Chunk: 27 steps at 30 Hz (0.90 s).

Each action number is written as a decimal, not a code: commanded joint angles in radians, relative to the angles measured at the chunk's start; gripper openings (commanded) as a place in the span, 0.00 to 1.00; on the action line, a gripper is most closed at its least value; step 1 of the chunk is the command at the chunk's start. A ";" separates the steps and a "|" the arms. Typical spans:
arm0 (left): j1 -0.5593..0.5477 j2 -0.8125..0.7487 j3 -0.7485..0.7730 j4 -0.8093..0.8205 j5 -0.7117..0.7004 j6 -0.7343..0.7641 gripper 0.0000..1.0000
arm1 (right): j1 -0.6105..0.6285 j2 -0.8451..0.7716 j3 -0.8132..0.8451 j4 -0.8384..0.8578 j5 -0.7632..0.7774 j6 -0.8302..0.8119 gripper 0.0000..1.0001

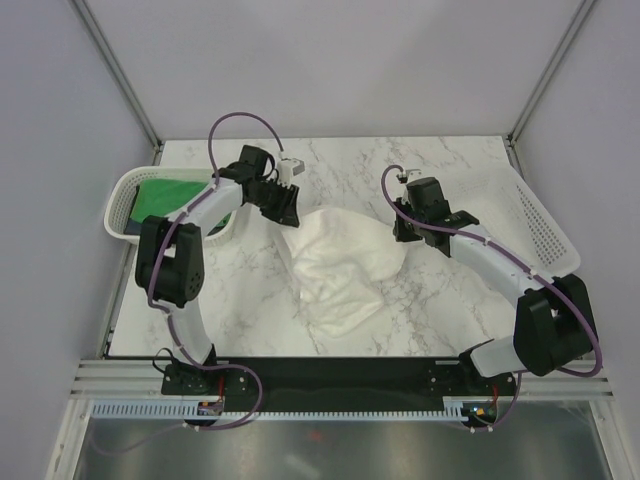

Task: Fold and stack the towels
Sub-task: Flatten out the crumpled towel

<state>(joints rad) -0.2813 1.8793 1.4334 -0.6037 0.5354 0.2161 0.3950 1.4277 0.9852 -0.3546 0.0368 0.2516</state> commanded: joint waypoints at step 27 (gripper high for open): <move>0.088 0.228 0.093 -0.057 0.193 -0.037 0.52 | -0.005 0.023 -0.025 0.039 -0.092 0.020 0.00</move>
<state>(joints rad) -0.1959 2.0975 1.4853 -0.6529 0.6888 0.2138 0.3943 1.4322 0.9764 -0.3351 -0.0410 0.2520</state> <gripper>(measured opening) 0.524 0.009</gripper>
